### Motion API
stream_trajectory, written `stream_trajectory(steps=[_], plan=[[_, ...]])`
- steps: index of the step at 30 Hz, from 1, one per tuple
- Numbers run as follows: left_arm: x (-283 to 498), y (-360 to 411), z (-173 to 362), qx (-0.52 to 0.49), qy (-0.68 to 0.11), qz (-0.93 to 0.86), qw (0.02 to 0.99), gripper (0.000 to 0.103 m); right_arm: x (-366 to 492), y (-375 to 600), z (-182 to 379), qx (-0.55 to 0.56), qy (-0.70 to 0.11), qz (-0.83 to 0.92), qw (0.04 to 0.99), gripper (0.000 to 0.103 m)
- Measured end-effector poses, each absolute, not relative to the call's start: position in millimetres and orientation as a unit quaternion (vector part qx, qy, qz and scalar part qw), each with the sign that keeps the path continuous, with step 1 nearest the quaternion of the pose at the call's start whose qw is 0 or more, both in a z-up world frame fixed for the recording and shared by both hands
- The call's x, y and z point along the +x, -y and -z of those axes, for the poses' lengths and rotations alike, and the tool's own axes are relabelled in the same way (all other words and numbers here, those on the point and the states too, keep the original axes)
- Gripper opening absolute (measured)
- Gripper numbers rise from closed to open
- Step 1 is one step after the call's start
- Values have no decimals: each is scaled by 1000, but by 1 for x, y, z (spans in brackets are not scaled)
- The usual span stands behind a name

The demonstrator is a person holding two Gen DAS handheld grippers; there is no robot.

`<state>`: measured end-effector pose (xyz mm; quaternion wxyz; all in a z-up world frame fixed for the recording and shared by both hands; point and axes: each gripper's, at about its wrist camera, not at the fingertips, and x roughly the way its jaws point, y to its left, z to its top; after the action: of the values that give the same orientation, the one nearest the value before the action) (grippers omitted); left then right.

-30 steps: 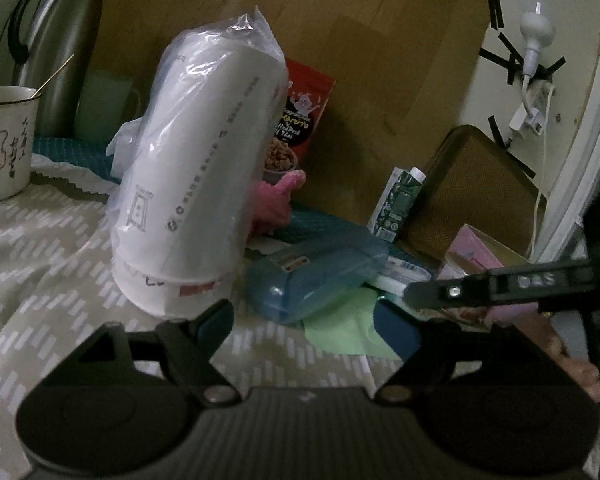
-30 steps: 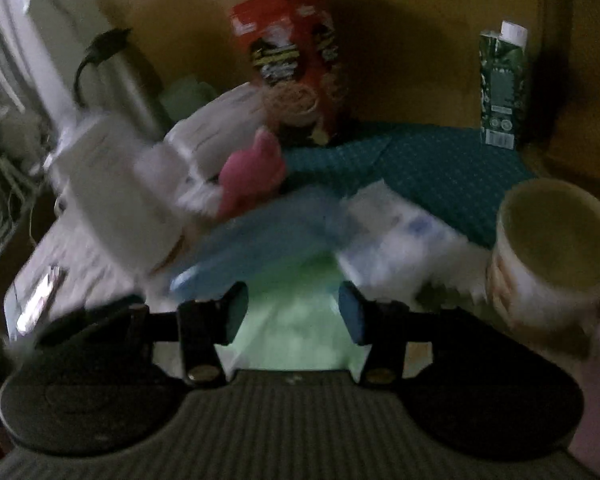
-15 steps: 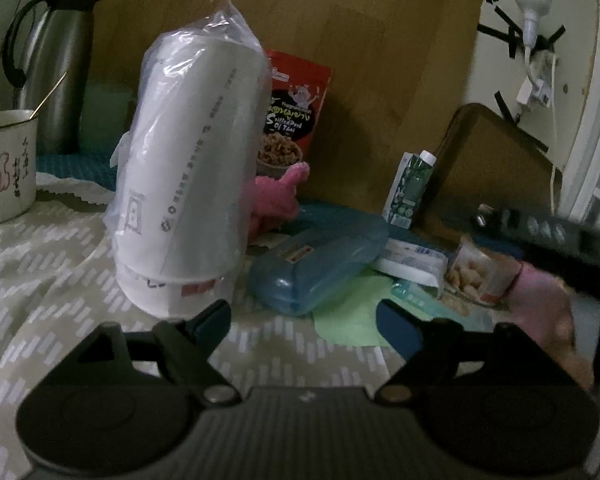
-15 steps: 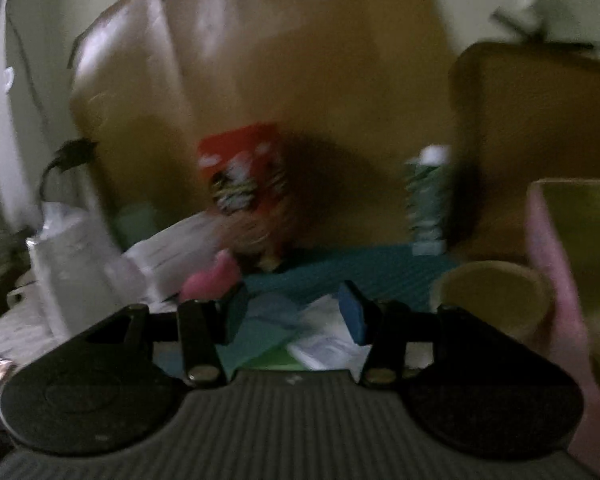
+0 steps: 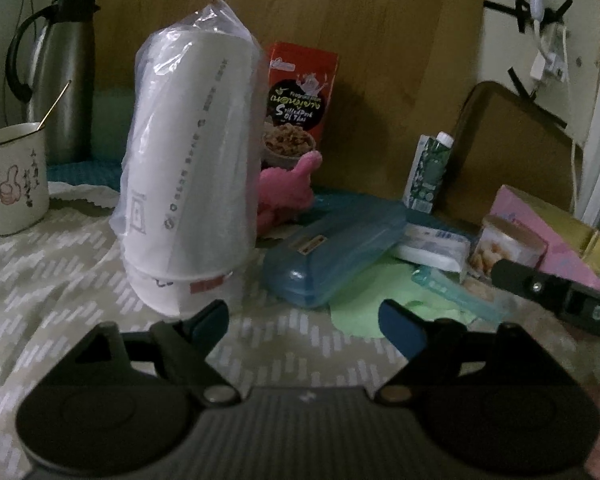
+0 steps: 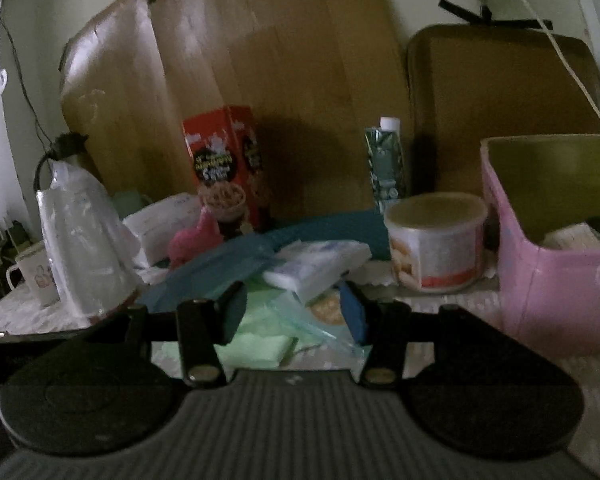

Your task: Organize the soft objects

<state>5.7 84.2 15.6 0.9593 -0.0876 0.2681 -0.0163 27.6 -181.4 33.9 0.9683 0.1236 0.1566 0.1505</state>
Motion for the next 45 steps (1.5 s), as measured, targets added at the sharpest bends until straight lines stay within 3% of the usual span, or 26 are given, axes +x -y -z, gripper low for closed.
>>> stream_trajectory(steps=[2,4,11,45], plan=[[8,-83,-15,-82,-274,9,958,85,27,181,-33,118,-154,-156,968,65],[10,-82,-14,-76,-280,0,957,85,27,181,-33,116,-153,-157,969,67],[13,-77,-13,-58,-288,-22,956,91,27,186,-31,123,-156,-158,967,67],[10,-77,-15,-51,-276,5,960,95,29,182,-29,120,-168,-168,964,68]])
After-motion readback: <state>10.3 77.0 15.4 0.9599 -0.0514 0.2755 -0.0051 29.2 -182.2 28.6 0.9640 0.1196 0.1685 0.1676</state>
